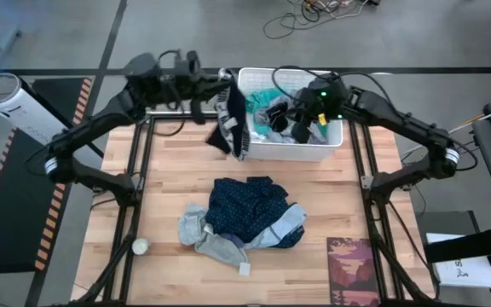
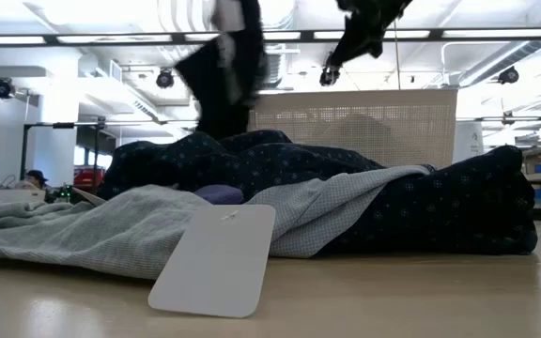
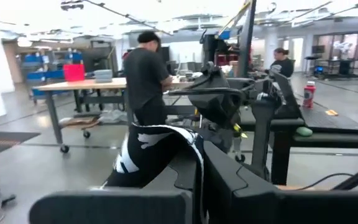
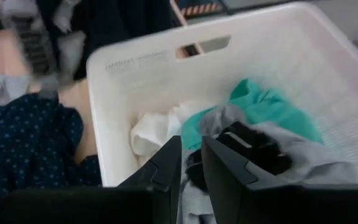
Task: Sort clothes
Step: Put the blue boxer into the white laundry bin, then put the gray sock into the white laundry bin
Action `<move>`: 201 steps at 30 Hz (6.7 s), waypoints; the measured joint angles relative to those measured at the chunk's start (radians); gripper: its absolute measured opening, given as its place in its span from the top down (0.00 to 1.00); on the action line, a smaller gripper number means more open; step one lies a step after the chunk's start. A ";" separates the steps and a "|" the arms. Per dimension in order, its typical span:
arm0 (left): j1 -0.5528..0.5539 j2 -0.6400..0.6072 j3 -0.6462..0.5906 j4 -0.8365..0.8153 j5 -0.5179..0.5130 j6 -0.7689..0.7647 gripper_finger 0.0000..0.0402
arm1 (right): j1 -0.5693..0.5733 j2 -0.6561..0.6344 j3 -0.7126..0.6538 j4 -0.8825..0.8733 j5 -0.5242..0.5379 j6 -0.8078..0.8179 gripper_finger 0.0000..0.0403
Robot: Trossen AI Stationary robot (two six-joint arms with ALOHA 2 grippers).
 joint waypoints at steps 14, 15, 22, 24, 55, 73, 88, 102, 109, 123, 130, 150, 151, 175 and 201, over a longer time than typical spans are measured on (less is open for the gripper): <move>0.007 0.508 0.679 -0.082 0.089 0.000 1.00 | 0.004 -0.269 0.000 0.012 0.095 0.001 0.93; 0.009 0.547 0.737 -0.098 0.090 0.000 1.00 | 0.004 -0.287 0.000 0.016 0.095 0.005 0.93; 0.040 0.712 0.857 -0.033 0.096 -0.045 1.00 | 0.004 -0.362 0.000 0.016 0.095 0.020 0.93; 0.050 0.719 0.814 -0.024 0.095 -0.053 1.00 | 0.004 -0.374 0.000 0.012 0.095 0.020 0.93; 0.066 0.667 0.423 -0.392 0.034 0.158 0.45 | 0.004 -0.165 -0.003 -0.072 0.163 -0.007 0.93; 0.061 0.140 -0.167 0.108 0.035 0.139 0.35 | -0.164 0.207 -0.004 0.163 0.022 -0.103 1.00; 0.060 -0.242 -0.591 0.195 0.033 0.090 0.39 | -0.223 0.554 0.005 0.181 -0.121 -0.039 1.00; 0.060 -0.356 -0.738 0.200 0.032 0.042 0.45 | -0.226 0.541 -0.005 0.154 -0.188 -0.015 0.99; 0.060 -0.357 -0.749 0.254 0.034 0.042 0.49 | -0.225 0.359 0.032 0.074 -0.177 -0.028 0.93; 0.020 -0.359 -0.749 0.236 0.228 0.072 0.57 | -0.130 -0.029 0.096 -0.058 -0.185 -0.017 0.58; -0.145 -0.363 -0.749 0.040 0.214 0.088 0.66 | -0.054 -0.157 0.093 -0.101 -0.092 -0.016 0.54; -0.829 -0.331 -0.749 -0.610 -0.343 -0.385 0.67 | -0.026 -0.168 0.075 -0.191 -0.088 0.021 0.56; -0.833 -0.322 -0.749 -0.631 -0.353 -0.401 0.67 | -0.021 -0.163 0.075 -0.190 -0.088 0.021 0.56; -0.833 0.082 -0.794 -0.473 -0.413 -0.320 0.35 | -0.006 -0.143 0.074 -0.188 -0.090 0.009 0.56; -0.832 0.031 -0.447 -0.951 -0.697 -0.207 0.99 | 0.064 -0.143 0.066 -0.303 -0.090 -0.112 0.98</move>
